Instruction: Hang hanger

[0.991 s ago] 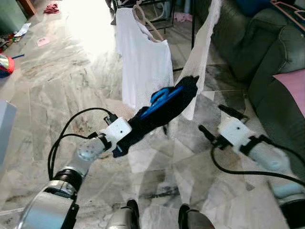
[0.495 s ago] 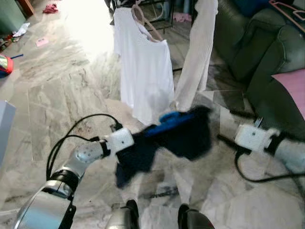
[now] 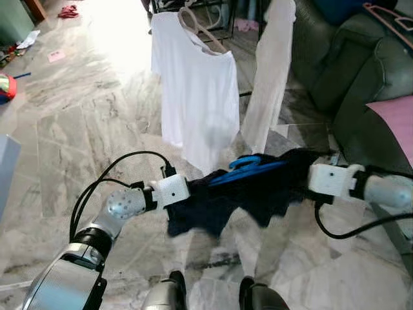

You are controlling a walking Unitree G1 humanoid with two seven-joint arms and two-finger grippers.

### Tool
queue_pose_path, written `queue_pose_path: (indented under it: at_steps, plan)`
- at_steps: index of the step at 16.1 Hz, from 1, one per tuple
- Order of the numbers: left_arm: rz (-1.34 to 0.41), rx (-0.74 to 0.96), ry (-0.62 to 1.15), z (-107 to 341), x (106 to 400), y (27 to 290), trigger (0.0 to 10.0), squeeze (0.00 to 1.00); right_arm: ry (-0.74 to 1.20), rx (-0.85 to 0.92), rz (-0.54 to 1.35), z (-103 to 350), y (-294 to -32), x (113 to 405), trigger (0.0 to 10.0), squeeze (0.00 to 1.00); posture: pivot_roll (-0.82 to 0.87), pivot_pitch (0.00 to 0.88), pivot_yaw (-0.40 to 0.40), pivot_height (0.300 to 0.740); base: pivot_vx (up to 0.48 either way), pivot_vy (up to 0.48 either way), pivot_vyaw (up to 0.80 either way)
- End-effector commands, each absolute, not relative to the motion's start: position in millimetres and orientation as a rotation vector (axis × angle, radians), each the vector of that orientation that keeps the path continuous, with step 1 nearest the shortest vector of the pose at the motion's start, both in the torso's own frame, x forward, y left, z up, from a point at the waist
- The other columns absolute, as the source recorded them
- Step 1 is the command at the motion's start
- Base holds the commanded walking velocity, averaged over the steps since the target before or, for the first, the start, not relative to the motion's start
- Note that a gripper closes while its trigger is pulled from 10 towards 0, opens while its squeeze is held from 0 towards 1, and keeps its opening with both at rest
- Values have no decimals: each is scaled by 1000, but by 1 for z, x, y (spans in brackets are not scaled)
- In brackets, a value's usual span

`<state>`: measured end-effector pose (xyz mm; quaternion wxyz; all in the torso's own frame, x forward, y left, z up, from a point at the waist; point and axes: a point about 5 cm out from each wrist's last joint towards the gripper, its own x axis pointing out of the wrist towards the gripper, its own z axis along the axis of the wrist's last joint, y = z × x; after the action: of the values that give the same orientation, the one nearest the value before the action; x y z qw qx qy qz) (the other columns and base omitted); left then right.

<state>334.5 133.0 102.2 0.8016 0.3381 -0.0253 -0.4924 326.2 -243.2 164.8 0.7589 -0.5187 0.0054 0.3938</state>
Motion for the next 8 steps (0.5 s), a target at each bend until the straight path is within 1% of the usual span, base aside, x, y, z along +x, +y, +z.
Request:
queue_pose_path:
  at_steps: [1, 3, 5, 8]
  plan:
    - [-1066, 724, -130, 114, 336, 131, 0, 0, 42, -1162, 908, 158, -242, 325, 10000, 0, 4, 239, 28, 740, 0, 0, 0]
    - [-1088, 725, -146, 115, 334, 130, 0, 0, 46, -1180, 946, 159, -239, 328, 10000, 0, 6, 239, 23, 740, 0, 0, 0]
    - [-1107, 722, -162, 116, 333, 128, 0, 0, 41, -1255, 986, 161, -236, 330, 10000, 0, 6, 241, 19, 740, 0, 0, 0]
    - [-1126, 718, -174, 115, 330, 126, 0, 0, 17, -1306, 989, 164, -234, 334, 10000, 0, 5, 242, 18, 740, 0, 0, 0]
